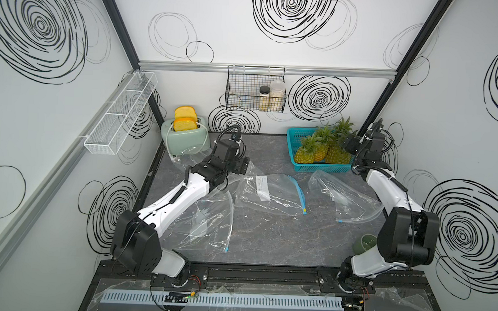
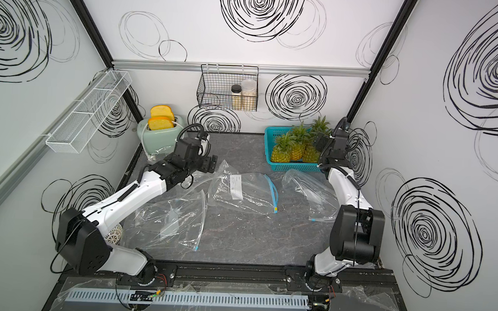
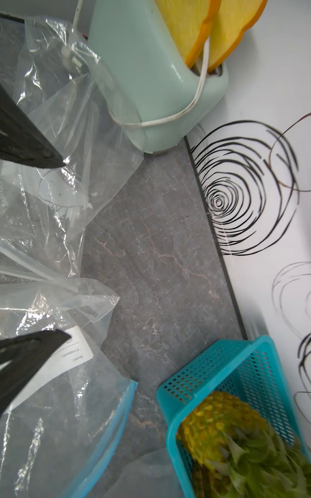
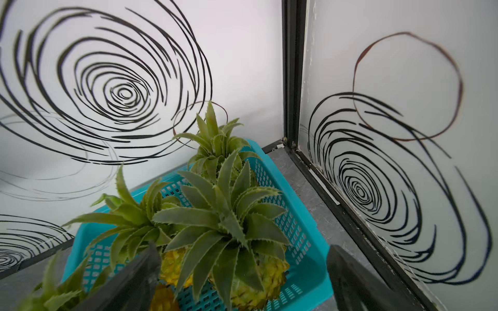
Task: Open the zip-top bag and take out the pineapple
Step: Reset both arms
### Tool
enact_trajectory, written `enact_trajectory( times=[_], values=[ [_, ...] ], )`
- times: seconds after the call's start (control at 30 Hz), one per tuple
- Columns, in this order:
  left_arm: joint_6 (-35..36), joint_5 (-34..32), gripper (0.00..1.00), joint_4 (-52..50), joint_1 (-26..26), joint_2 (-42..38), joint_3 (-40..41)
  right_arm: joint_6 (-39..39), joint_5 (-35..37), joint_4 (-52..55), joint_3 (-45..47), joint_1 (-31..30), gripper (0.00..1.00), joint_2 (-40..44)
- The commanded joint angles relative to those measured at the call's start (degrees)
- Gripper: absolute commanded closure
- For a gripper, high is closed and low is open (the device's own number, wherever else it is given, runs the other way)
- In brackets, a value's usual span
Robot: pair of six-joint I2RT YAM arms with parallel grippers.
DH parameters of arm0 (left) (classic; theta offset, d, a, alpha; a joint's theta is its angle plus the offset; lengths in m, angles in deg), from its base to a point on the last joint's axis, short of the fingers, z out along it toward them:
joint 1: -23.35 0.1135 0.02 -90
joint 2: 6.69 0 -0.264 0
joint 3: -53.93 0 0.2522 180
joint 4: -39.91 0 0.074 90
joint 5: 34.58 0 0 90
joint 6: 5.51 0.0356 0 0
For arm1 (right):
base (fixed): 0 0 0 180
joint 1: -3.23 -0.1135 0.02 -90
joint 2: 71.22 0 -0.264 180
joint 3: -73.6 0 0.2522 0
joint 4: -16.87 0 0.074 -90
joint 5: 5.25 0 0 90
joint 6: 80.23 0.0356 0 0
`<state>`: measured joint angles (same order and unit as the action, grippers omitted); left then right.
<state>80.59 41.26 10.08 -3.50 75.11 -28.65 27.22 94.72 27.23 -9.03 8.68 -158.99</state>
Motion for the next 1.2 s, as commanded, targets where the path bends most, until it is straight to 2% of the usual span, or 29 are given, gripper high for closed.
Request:
enact_trajectory(
  times=[0.0, 0.27, 0.43, 0.57, 0.67, 0.8, 1.17],
  values=[
    [2.27, -0.87, 0.04, 3.85, 0.75, -4.26, -1.93, -2.07, -0.62, 0.66, 2.96, -0.09, 0.02, 6.09],
    [2.72, -5.51, 0.04, 7.90, 0.66, -14.15, 2.07, -4.36, -3.74, 4.17, 11.93, -0.18, 0.02, 20.47],
    [3.45, -9.34, 0.04, 11.12, 0.57, -22.14, 7.72, -3.79, -5.93, 5.91, 17.60, -0.48, 0.02, 29.17],
    [6.94, -7.68, 0.04, 13.86, 0.37, -28.54, 14.96, -3.68, -8.85, 5.70, 21.85, -1.21, 0.02, 34.91],
    [3.73, -10.93, 0.04, 14.66, 0.35, -33.94, 19.32, -3.94, -9.97, 5.91, 23.79, -2.63, 0.02, 38.01],
    [3.24, -11.63, 0.04, 16.48, 0.37, -39.26, 25.13, -4.58, -10.79, 5.01, 25.82, -5.86, 0.02, 41.10],
    [0.45, -17.16, 0.04, 17.02, 0.47, -41.93, 34.70, -6.23, -8.74, 5.75, 32.33, -15.90, 0.02, 46.44]
  ],
)
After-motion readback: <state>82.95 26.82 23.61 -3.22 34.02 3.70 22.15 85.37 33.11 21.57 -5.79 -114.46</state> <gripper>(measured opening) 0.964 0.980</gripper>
